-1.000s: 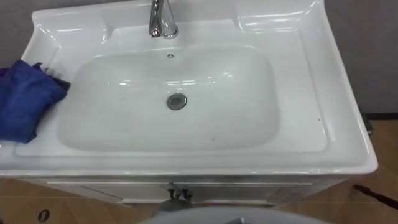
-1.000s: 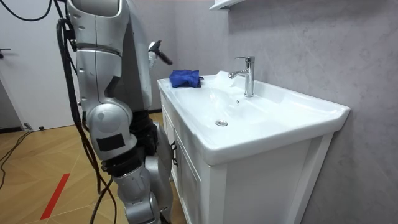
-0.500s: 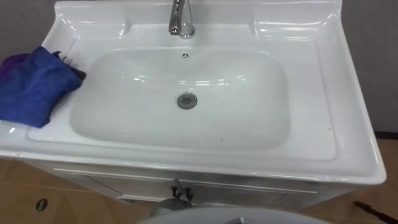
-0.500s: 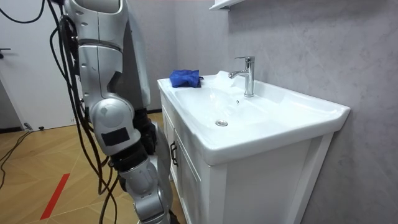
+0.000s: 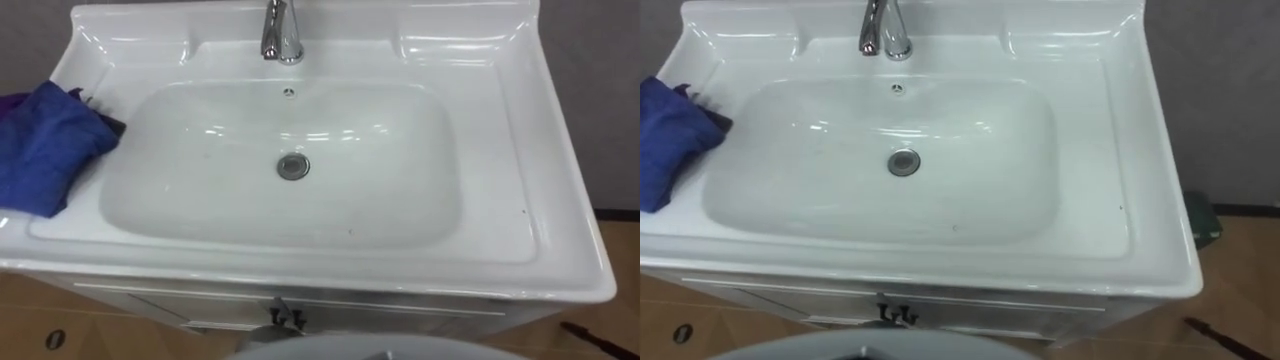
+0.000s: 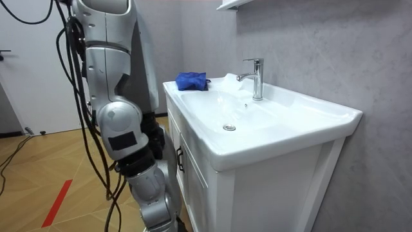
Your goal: Wipe basin
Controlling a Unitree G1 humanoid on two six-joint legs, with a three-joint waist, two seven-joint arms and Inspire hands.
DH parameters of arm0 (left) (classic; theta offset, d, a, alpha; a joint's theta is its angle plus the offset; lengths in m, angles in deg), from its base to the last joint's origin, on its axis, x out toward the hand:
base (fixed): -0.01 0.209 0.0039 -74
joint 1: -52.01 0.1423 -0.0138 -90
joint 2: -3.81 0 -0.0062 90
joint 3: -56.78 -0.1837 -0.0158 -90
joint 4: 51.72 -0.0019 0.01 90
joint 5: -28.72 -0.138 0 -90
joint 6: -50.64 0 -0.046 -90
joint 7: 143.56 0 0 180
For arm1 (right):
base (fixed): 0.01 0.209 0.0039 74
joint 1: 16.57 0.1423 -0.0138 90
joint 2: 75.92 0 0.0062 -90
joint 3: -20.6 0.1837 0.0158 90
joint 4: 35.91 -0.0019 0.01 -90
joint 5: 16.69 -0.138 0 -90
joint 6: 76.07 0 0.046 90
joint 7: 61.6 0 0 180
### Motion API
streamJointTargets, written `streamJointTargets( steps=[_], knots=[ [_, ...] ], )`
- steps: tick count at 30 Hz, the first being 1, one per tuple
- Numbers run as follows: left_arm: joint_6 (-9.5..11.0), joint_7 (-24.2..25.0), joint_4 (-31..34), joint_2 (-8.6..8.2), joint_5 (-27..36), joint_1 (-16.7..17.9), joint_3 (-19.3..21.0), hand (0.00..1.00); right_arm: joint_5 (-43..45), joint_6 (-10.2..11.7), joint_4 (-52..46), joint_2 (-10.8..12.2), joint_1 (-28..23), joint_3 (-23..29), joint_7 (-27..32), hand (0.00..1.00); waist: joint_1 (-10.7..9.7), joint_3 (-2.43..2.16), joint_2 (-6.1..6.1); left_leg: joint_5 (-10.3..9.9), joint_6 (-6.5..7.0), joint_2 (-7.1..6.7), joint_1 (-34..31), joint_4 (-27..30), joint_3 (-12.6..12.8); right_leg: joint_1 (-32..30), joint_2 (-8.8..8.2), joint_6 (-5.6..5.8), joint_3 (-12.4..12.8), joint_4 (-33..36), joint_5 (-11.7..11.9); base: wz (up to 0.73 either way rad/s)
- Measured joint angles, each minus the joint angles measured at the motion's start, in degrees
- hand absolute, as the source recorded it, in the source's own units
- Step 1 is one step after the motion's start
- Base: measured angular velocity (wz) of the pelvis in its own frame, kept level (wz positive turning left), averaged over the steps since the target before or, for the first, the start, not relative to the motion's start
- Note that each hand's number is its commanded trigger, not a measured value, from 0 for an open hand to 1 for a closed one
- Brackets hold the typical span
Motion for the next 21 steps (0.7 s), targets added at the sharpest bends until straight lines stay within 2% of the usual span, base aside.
streamJointTargets(
  steps=[3,7,13,18,21],
  knots=[
    [0.02,2.10,-0.14,-0.57,-2.89,-1.52,-3.42,0.00,0.26,0.17,0.19,0.31,1.21,0.00,0.25,0.00,-1.69,0.24,-0.43,0.01,0.01,-0.04,-0.53,-0.08,-0.24,-0.13,-0.07,0.04,-0.72,-0.01,0.02,0.13],
    [-0.01,4.19,-0.03,-1.26,-8.05,-3.45,-6.04,0.00,0.64,0.09,0.57,0.40,2.04,-0.94,0.24,0.00,-2.85,0.24,-0.60,0.02,0.02,-0.03,-0.60,-0.24,0.03,-0.39,-0.07,0.00,-0.52,0.17,-0.07,-0.02],
    [-0.52,7.68,0.01,-2.11,-9.23,-4.13,-8.75,0.00,-2.05,0.08,0.97,1.29,1.80,-1.78,0.80,0.00,-4.82,0.16,-1.92,0.02,0.02,-0.01,-0.11,-0.51,0.46,-0.34,-0.06,0.00,-0.28,0.05,-0.08,-0.03],
    [-0.53,10.54,-0.03,-2.13,-9.17,-4.38,-9.33,0.00,-2.67,0.06,1.09,1.51,2.02,-3.43,0.58,0.00,-4.83,0.17,-3.10,0.01,0.02,0.04,-0.03,-0.68,1.41,-0.33,0.05,0.05,0.28,-0.47,-0.05,-0.05],
    [-0.73,12.21,-1.07,-2.27,-9.18,-4.64,-9.27,0.00,-2.71,-0.02,1.05,2.19,2.01,-3.37,0.57,0.00,-4.73,0.21,-3.29,0.01,0.02,0.28,-0.05,-0.68,1.69,-0.25,0.19,0.17,0.38,-0.89,0.19,0.00]
  ],
)
